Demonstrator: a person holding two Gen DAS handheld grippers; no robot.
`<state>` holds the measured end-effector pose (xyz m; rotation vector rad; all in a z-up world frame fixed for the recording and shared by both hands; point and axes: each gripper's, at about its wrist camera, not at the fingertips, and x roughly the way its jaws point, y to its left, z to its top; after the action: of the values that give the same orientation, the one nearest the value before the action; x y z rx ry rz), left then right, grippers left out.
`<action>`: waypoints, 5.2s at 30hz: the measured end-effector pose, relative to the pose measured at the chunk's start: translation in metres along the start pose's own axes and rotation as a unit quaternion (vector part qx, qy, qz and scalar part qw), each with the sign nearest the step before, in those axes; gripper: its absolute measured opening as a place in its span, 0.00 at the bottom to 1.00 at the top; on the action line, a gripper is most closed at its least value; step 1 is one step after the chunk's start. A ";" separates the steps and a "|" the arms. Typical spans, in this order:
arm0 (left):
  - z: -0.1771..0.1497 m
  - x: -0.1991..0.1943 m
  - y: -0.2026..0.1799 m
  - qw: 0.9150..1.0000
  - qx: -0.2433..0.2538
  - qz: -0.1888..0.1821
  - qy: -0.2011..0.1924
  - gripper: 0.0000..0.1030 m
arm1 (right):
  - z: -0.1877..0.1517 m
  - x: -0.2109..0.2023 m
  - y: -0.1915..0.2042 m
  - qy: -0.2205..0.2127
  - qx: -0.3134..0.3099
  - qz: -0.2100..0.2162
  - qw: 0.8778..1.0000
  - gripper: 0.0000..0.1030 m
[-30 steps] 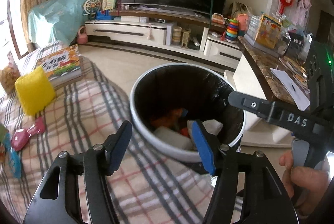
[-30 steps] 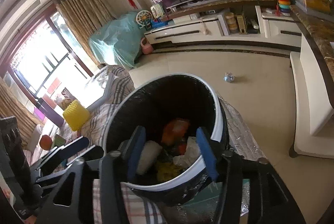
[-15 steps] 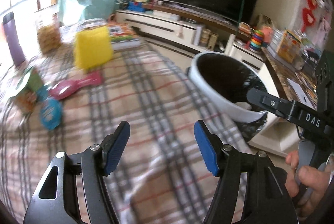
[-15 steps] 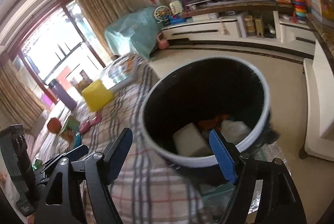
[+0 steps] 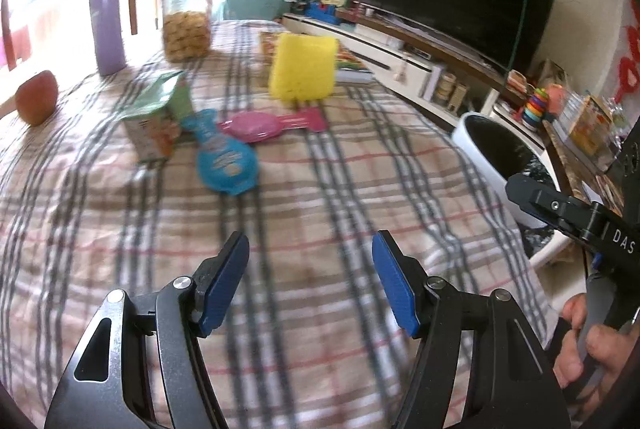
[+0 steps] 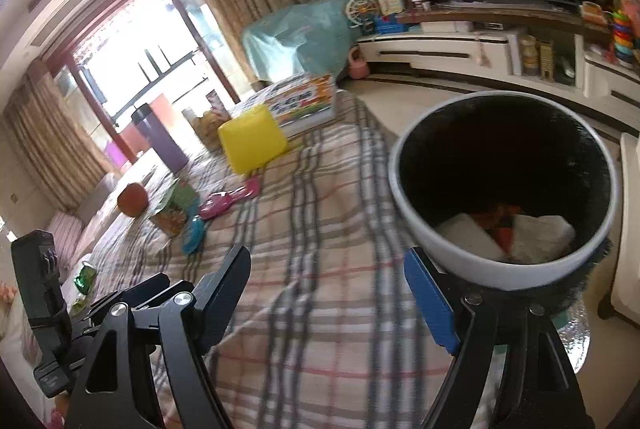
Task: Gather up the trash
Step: 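Move both open tools back toward the candy items on the bed, then grasp the blue candy tube with the left tool while the right tool grasps the pink candy toy, then carry the blue candy tube and pink candy toy over the trash bin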
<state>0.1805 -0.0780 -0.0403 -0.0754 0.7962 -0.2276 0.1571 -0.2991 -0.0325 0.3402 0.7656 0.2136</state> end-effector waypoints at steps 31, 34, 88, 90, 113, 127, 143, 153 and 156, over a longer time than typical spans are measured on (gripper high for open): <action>0.044 0.056 0.049 0.999 -0.018 0.044 0.023 0.64 | 0.020 0.099 0.043 0.067 -0.072 0.035 0.995 0.79; 0.051 0.069 0.052 0.998 -0.016 0.057 0.032 0.61 | 0.023 0.106 0.046 0.072 -0.078 0.038 0.994 0.79; -0.013 -0.001 0.123 0.998 -0.008 -0.039 0.053 0.47 | -0.017 0.130 0.160 0.154 -0.308 0.052 0.938 0.57; -0.013 -0.001 0.123 0.998 -0.013 -0.025 0.050 0.51 | -0.022 0.139 0.164 0.156 -0.336 0.043 0.928 0.57; -0.011 0.001 0.070 0.999 0.012 -0.017 0.027 0.31 | -0.035 0.073 0.093 0.129 -0.138 0.075 0.979 0.19; -0.016 0.015 0.011 0.996 0.047 -0.043 0.061 0.32 | -0.034 0.049 0.044 0.122 -0.074 0.051 0.989 0.19; -0.015 0.024 0.000 0.995 0.084 -0.002 0.045 0.21 | -0.028 0.062 0.044 0.114 -0.091 0.042 0.988 0.20; -0.010 0.011 -0.022 0.995 0.079 -0.052 0.033 0.14 | -0.020 0.022 0.022 0.077 -0.061 0.037 0.994 0.20; -0.007 0.007 -0.036 0.994 0.090 -0.062 0.029 0.14 | -0.017 0.012 0.013 0.067 -0.051 0.032 0.996 0.20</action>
<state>0.1739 -0.1143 -0.0451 0.0515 0.8262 -0.4200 0.1529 -0.2792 -0.0470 0.2563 0.8741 0.3380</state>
